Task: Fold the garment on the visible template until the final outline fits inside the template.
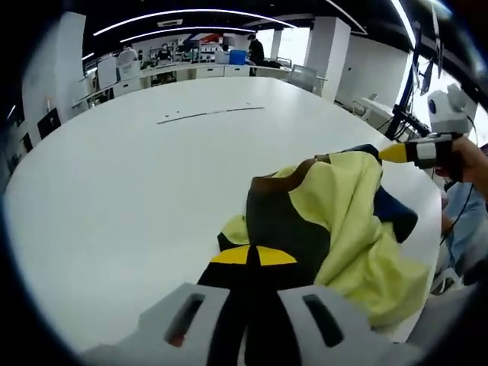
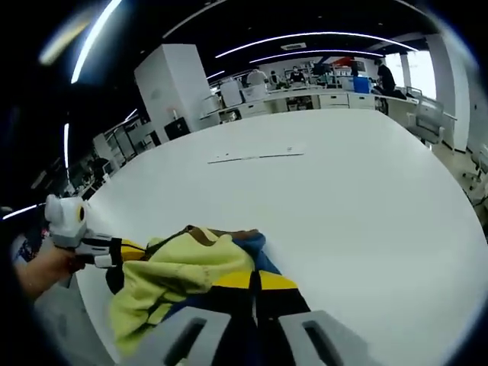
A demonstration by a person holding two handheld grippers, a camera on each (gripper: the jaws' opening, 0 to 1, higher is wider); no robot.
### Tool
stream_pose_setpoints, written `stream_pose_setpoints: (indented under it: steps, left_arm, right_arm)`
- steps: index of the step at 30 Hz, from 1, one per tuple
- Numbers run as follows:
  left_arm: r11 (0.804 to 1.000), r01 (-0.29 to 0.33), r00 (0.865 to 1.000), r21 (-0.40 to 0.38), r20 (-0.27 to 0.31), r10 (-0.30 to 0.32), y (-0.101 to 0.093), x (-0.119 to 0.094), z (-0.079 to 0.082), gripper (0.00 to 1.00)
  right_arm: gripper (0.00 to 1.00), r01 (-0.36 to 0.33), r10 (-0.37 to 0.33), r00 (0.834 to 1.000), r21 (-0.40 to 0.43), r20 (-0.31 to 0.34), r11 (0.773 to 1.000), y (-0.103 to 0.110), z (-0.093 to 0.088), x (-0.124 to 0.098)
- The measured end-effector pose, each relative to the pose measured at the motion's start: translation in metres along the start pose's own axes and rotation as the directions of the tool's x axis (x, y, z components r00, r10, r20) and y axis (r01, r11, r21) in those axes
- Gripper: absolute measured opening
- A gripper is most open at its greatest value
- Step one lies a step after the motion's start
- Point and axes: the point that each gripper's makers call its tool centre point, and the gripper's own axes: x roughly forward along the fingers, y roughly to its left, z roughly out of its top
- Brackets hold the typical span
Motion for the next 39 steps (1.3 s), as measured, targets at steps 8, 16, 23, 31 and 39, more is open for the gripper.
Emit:
stream_pose_setpoints:
  steps: [8,16,23,31,39]
  left_arm:
    - [0.997,-0.047,0.990,0.053,0.137,0.039,0.010,-0.020,0.049,0.00]
    - [0.995,-0.096,0.967,-0.002,0.238,0.094,0.038,-0.031,0.085,0.00]
    - [0.991,-0.130,0.953,0.005,0.277,0.124,0.054,-0.029,0.113,0.00]
    - [0.984,-0.177,0.932,0.021,0.324,0.161,0.072,-0.013,0.144,0.00]
    - [0.966,-0.256,0.898,-0.040,0.359,0.253,0.097,0.012,0.152,0.00]
  right_arm:
    - [0.00,-0.002,0.005,0.999,-0.059,0.038,0.998,-0.003,0.024,-0.007]
    - [0.00,0.014,-0.006,0.997,-0.103,0.077,0.995,-0.018,0.063,-0.006]
    - [0.00,-0.005,0.017,0.996,-0.138,0.089,0.990,-0.023,0.092,0.003]
    - [0.00,0.030,-0.017,0.995,-0.143,0.094,0.989,-0.046,0.109,0.022]
    - [0.00,0.064,-0.053,0.995,-0.128,0.090,0.990,-0.065,0.115,0.056]
